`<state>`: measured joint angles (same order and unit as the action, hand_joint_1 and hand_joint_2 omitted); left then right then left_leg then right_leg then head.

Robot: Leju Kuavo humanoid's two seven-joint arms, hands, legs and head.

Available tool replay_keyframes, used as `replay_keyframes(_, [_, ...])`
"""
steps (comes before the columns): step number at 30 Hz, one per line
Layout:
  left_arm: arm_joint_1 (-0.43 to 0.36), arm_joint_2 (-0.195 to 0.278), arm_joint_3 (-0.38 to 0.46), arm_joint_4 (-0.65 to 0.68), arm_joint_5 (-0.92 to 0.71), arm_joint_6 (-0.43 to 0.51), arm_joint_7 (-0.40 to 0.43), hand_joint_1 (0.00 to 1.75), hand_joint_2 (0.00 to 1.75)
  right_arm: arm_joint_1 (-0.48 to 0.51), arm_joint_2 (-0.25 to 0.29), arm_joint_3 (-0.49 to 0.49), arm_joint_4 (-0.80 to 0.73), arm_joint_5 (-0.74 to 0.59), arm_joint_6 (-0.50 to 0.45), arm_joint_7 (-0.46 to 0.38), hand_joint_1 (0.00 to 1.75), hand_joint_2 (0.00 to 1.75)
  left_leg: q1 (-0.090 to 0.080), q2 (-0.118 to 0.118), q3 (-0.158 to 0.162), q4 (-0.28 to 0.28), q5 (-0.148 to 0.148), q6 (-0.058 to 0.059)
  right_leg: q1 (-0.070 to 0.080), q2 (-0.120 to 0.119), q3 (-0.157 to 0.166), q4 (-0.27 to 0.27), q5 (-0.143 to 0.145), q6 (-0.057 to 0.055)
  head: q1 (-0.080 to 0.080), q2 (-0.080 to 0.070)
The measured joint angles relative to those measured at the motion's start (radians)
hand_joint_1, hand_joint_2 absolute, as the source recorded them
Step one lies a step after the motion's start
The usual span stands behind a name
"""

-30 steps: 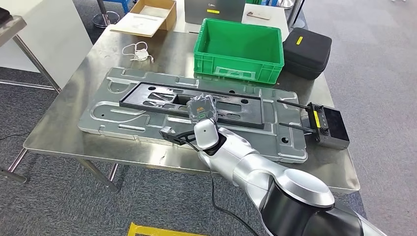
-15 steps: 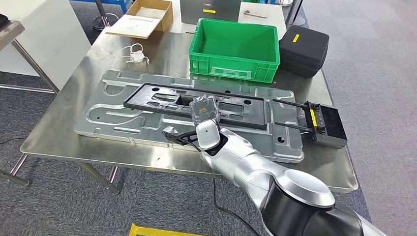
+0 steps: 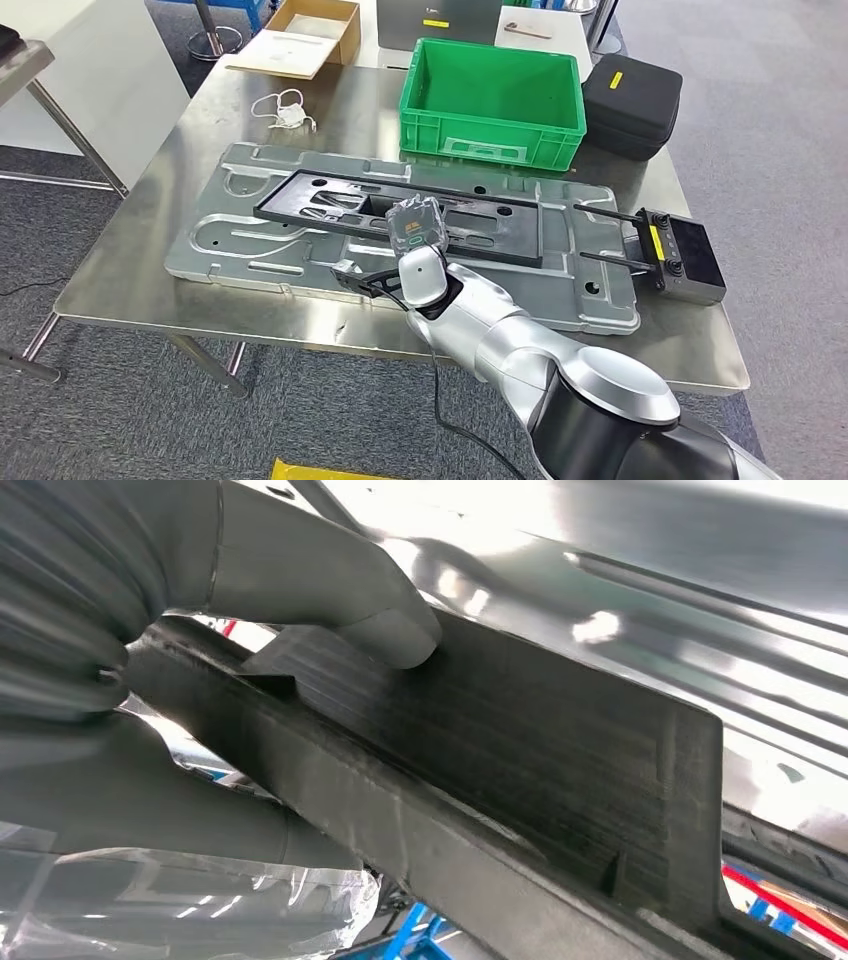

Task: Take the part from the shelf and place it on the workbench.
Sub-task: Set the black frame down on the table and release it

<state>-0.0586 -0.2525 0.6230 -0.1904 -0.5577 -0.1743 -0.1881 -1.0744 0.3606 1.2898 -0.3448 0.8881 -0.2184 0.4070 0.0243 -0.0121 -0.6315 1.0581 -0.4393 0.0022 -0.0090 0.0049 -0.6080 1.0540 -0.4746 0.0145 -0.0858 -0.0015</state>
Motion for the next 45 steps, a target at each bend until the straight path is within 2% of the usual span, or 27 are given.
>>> replay_keyframes(2, [0.0, 0.0, 0.0, 0.0, 0.0, 0.0, 0.0, 0.0, 1.75, -0.001, 0.0, 0.0, 0.0, 0.0, 0.0, 0.0, 1.75, 1.75, -0.003, 0.001, 0.002, -0.001, -0.001, 0.01, -0.002, -0.002, -0.047, 0.098, -0.051, 0.005, 0.0, 0.0])
replay_keyframes(4, [0.0, 0.0, 0.0, 0.0, 0.0, 0.0, 0.0, 0.0, 1.75, 0.0, 0.0, 0.0, 0.0, 0.0, 0.0, 0.0, 1.75, 1.75, -0.009, 0.001, 0.003, -0.001, -0.003, 0.015, -0.001, -0.003, -0.122, 0.237, -0.103, 0.004, 0.0, 0.0])
replay_keyframes(5, [0.0, 0.001, 0.0, 0.0, 0.0, 0.0, 0.0, 0.0, 1.75, 0.001, -0.001, 0.0, 0.001, 0.0, 0.0, 0.0, 1.75, 1.75, -0.013, 0.001, 0.004, -0.001, -0.004, 0.017, 0.002, -0.002, -0.148, 0.276, -0.107, -0.001, 0.0, 0.0])
replay_keyframes(6, [0.0, 0.001, 0.0, 0.0, 0.0, 0.0, 0.0, 0.0, 1.75, 0.002, -0.001, 0.0, 0.001, 0.0, 0.0, 0.0, 1.75, 1.75, -0.017, 0.0, 0.005, -0.001, -0.005, 0.018, 0.007, -0.002, -0.155, 0.276, -0.092, -0.01, 0.0, 0.0])
replay_keyframes(7, [0.001, 0.001, 0.0, 0.0, 0.0, 0.0, 0.0, 0.0, 1.75, 0.003, -0.001, 0.0, 0.001, 0.0, 0.0, 0.0, 1.75, 1.75, -0.02, -0.001, 0.006, -0.001, -0.006, 0.02, 0.015, -0.002, -0.143, 0.237, -0.059, -0.022, 0.0, 0.0])
replay_keyframes(8, [0.001, 0.0, 0.0, 0.0, 0.0, 0.0, -0.001, 0.0, 1.75, 0.002, -0.001, 0.0, 0.001, 0.0, 0.0, 0.0, 1.75, 1.75, -0.023, -0.001, 0.007, -0.002, -0.006, 0.02, 0.027, -0.002, -0.113, 0.165, -0.017, -0.038, 0.0, 0.0])
replay_keyframes(10, [0.001, -0.005, 0.0, 0.0, 0.0, 0.0, -0.001, 0.0, 1.75, 0.0, -0.001, 0.0, 0.001, 0.001, 0.0, 0.001, 1.75, 1.75, -0.023, -0.002, 0.009, -0.004, -0.006, 0.02, 0.049, -0.005, -0.052, 0.03, 0.037, -0.068, 0.0, 0.0])
replay_keyframes(11, [0.001, -0.007, 0.0, 0.0, 0.001, 0.0, -0.002, 0.0, 1.75, -0.001, -0.001, 0.0, 0.001, 0.003, 0.0, 0.001, 1.75, 1.75, -0.022, -0.001, 0.009, -0.006, -0.006, 0.019, 0.057, -0.007, -0.036, -0.008, 0.047, -0.077, 0.0, 0.0])
replay_keyframes(12, [0.001, -0.009, 0.0, 0.0, 0.001, 0.0, -0.002, 0.0, 1.75, -0.001, 0.0, 0.0, 0.001, 0.004, 0.0, 0.002, 1.75, 1.75, -0.02, 0.0, 0.01, -0.01, -0.005, 0.017, 0.061, -0.008, -0.03, -0.021, 0.047, -0.082, 0.0, 0.0])
replay_keyframes(14, [0.001, -0.01, 0.0, 0.001, 0.002, 0.0, -0.002, 0.0, 1.75, -0.001, 0.0, 0.0, -0.001, 0.006, 0.001, 0.003, 1.75, 1.75, -0.021, 0.003, 0.016, -0.018, -0.006, 0.012, 0.057, -0.009, -0.018, -0.042, 0.057, -0.086, 0.0, 0.0])
replay_keyframes(16, [0.001, -0.009, 0.001, 0.001, 0.003, 0.002, -0.004, 0.0, 1.75, -0.003, 0.001, 0.0, -0.003, 0.007, 0.004, 0.003, 1.75, 1.75, -0.025, 0.004, 0.011, 0.006, -0.028, 0.006, 0.046, -0.011, 0.004, -0.077, 0.071, -0.082, 0.0, 0.0])
replay_keyframes(18, [0.0, -0.006, 0.001, 0.001, 0.003, 0.004, -0.006, 0.0, 1.75, -0.005, 0.003, 0.0, -0.005, 0.01, 0.007, 0.003, 1.75, 1.75, -0.022, 0.005, -0.03, 0.103, -0.082, -0.003, 0.038, -0.012, 0.016, -0.093, 0.076, -0.075, -0.001, 0.0])
replay_keyframes(19, [0.0, -0.004, 0.001, 0.001, 0.003, 0.005, -0.006, 0.0, 1.75, -0.004, 0.004, 0.0, -0.005, 0.011, 0.006, 0.004, 1.75, 1.75, -0.017, 0.005, -0.06, 0.165, -0.108, -0.011, 0.035, -0.013, 0.015, -0.091, 0.075, -0.073, -0.001, 0.0])
replay_keyframes(20, [0.0, -0.002, 0.002, 0.001, 0.003, 0.006, -0.007, 0.0, 1.75, -0.002, 0.005, 0.0, -0.005, 0.013, 0.005, 0.004, 1.75, 1.75, -0.011, 0.005, -0.082, 0.21, -0.121, -0.021, 0.032, -0.012, 0.014, -0.087, 0.072, -0.07, -0.001, 0.0])
replay_keyframes(21, [0.001, 0.0, 0.002, 0.001, 0.003, 0.007, -0.008, 0.0, 1.75, 0.001, 0.005, 0.0, -0.005, 0.015, 0.003, 0.004, 1.75, 1.75, -0.002, 0.005, -0.092, 0.227, -0.118, -0.035, 0.028, -0.012, 0.013, -0.081, 0.069, -0.066, -0.001, 0.0])
replay_keyframes(22, [0.001, 0.002, 0.002, 0.001, 0.003, 0.008, -0.008, 0.0, 1.75, 0.002, 0.005, 0.0, -0.005, 0.017, 0.0, 0.004, 1.75, 1.75, 0.008, 0.006, -0.081, 0.201, -0.094, -0.05, 0.022, -0.011, 0.01, -0.072, 0.064, -0.06, -0.001, 0.0])
replay_keyframes(23, [0.002, 0.002, 0.002, 0.001, 0.003, 0.008, -0.008, 0.0, 1.75, 0.003, 0.005, 0.0, -0.005, 0.019, -0.002, 0.004, 1.75, 1.75, 0.021, 0.008, -0.054, 0.143, -0.059, -0.067, 0.016, -0.009, 0.005, -0.057, 0.056, -0.051, -0.001, 0.0])
replay_keyframes(24, [0.002, 0.002, 0.002, 0.001, 0.002, 0.008, -0.009, 0.0, 1.75, 0.002, 0.005, 0.0, -0.005, 0.021, -0.003, 0.004, 1.75, 1.75, 0.03, 0.006, -0.028, 0.088, -0.038, -0.084, 0.011, -0.007, -0.003, -0.038, 0.046, -0.042, -0.001, 0.0])
replay_keyframes(25, [0.002, 0.0, 0.002, 0.002, 0.002, 0.009, -0.01, 0.0, 1.75, 0.001, 0.005, 0.0, -0.005, 0.023, -0.003, 0.004, 1.75, 1.75, 0.036, 0.002, -0.009, 0.046, -0.023, -0.09, 0.009, -0.005, -0.014, -0.014, 0.034, -0.035, -0.001, 0.0])
replay_keyframes(27, [0.001, -0.004, 0.002, 0.004, 0.001, 0.009, -0.013, 0.0, 1.75, 0.0, 0.006, 0.0, -0.004, 0.026, -0.001, 0.006, 1.75, 1.75, 0.034, -0.007, -0.001, 0.028, -0.028, -0.066, 0.012, 0.0, -0.033, 0.016, 0.022, -0.038, -0.001, 0.0])
replay_keyframes(28, [0.0, -0.005, 0.002, 0.004, 0.001, 0.01, -0.014, 0.0, 1.75, 0.0, 0.006, 0.0, -0.004, 0.027, 0.0, 0.008, 1.75, 1.75, 0.031, -0.008, -0.002, 0.027, -0.026, -0.05, 0.014, 0.002, -0.037, 0.022, 0.02, -0.046, 0.0, 0.0])
replay_keyframes(29, [0.0, -0.005, 0.002, 0.005, 0.001, 0.01, -0.015, 0.0, 1.75, 0.0, 0.005, 0.0, -0.004, 0.028, 0.0, 0.009, 1.75, 1.75, 0.029, -0.007, -0.003, 0.027, -0.026, -0.04, 0.014, 0.003, -0.037, 0.018, 0.023, -0.054, 0.0, 0.0])
replay_keyframes(31, [0.0, -0.004, 0.002, 0.005, 0.001, 0.01, -0.015, 0.0, 1.75, -0.002, 0.005, 0.0, -0.004, 0.029, -0.001, 0.01, 1.75, 1.75, 0.025, -0.008, -0.002, 0.021, -0.023, -0.039, 0.012, 0.003, -0.034, 0.009, 0.028, -0.058, 0.001, 0.0])
replay_keyframes(34, [0.0, -0.003, 0.003, 0.005, 0.001, 0.01, -0.015, 0.0, 1.75, -0.003, 0.005, 0.0, -0.004, 0.033, -0.002, 0.01, 1.75, 1.75, 0.024, -0.008, -0.001, 0.016, -0.02, -0.034, 0.011, 0.002, -0.029, -0.003, 0.035, -0.051, 0.001, 0.0])
replay_keyframes(36, [0.0, -0.002, 0.003, 0.005, 0.001, 0.007, -0.016, 0.0, 1.75, -0.003, 0.005, 0.0, -0.004, 0.035, -0.001, 0.01, 1.75, 1.75, 0.023, -0.008, -0.001, 0.015, -0.02, -0.033, 0.011, 0.002, -0.028, -0.008, 0.038, -0.042, 0.001, 0.0])
replay_keyframes(41, [-0.001, -0.002, 0.007, 0.005, 0.001, -0.014, -0.026, 0.0, 1.75, -0.003, 0.005, 0.0, -0.004, 0.038, 0.002, 0.01, 1.75, 1.75, 0.02, -0.007, -0.001, 0.014, -0.019, -0.032, 0.006, 0.002, -0.026, -0.013, 0.039, -0.007, 0.001, 0.0])
replay_keyframes(45, [-0.001, -0.001, 0.008, 0.005, 0.001, -0.016, -0.025, 0.0, 1.75, -0.003, 0.005, 0.0, -0.004, 0.039, 0.003, 0.01, 1.75, 1.75, 0.018, -0.007, 0.001, 0.011, -0.019, -0.031, 0.006, 0.002, -0.027, -0.013, 0.039, -0.003, 0.001, 0.0])
